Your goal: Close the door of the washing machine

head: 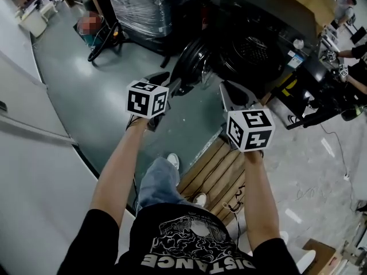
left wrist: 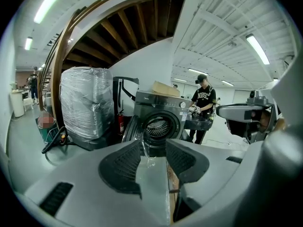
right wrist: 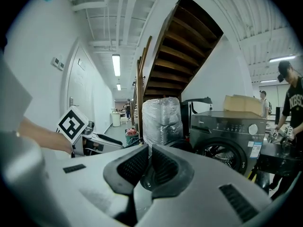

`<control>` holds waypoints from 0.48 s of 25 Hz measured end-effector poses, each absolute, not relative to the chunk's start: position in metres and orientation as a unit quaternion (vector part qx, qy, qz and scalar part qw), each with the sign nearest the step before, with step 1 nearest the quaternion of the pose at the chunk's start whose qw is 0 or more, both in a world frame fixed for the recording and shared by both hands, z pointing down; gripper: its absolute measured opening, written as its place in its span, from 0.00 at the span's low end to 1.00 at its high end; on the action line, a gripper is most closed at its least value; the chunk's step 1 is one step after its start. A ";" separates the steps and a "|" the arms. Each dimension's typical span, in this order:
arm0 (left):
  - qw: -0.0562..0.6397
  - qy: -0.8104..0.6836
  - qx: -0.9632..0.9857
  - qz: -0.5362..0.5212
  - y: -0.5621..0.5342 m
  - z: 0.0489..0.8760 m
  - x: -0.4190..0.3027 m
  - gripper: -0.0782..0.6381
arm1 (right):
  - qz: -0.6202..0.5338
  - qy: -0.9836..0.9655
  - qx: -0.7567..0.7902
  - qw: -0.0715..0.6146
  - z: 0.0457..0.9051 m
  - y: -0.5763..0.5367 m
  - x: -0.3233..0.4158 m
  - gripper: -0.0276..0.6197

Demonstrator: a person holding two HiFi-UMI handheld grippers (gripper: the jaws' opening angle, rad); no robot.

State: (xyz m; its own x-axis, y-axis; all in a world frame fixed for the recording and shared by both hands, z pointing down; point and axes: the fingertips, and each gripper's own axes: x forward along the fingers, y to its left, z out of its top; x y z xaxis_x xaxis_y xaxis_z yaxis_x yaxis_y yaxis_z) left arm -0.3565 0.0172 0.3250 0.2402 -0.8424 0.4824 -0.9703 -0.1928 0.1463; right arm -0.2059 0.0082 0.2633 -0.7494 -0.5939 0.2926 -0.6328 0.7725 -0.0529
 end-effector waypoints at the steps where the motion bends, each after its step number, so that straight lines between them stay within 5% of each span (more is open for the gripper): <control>1: 0.216 -0.595 0.759 0.153 0.010 0.331 -0.360 0.37 | 0.076 -0.932 0.330 0.133 0.267 0.002 -0.210 0.08; 12: 0.269 -0.549 0.770 0.181 -0.059 0.399 -0.403 0.39 | 0.093 -0.919 0.347 0.160 0.298 -0.060 -0.250 0.08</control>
